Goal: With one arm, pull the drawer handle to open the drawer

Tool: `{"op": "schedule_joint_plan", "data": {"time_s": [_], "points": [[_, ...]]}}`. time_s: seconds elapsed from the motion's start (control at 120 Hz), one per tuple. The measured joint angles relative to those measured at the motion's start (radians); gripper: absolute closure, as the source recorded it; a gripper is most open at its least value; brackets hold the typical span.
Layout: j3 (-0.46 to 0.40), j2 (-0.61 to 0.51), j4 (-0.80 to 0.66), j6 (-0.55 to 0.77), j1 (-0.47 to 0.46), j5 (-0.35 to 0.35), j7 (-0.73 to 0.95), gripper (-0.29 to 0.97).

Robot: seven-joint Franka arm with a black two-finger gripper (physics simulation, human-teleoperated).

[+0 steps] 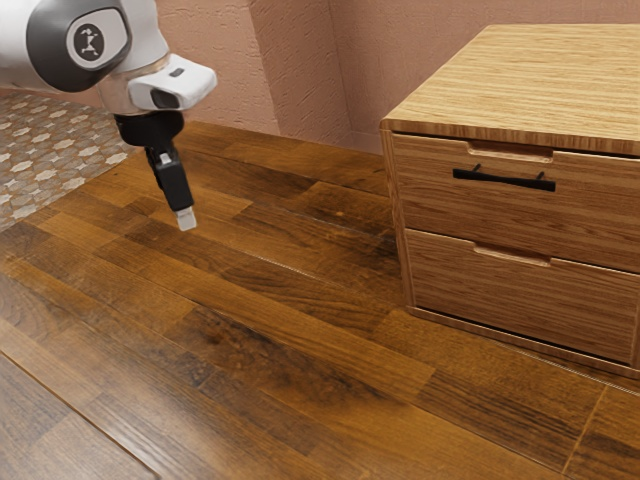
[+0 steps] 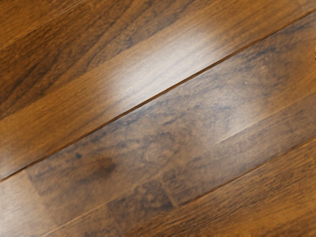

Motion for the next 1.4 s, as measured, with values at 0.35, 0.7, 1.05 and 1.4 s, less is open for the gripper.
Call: {"op": "schedule_joint_plan", "data": {"time_s": [0.35,0.7,1.05,1.4], "points": [[-0.064,-0.151,0.137,0.001,0.032,-0.168,0.161,0.0],[-0.071,-0.024,0.139,0.092,-0.152,-0.134,0.489,0.0],[-0.273,-0.28,-0.308,0.341,-0.073,-0.057,0.711,0.0],[-0.286,-0.207,-0.314,0.549,-0.087,-0.038,0.83,0.0]]}}
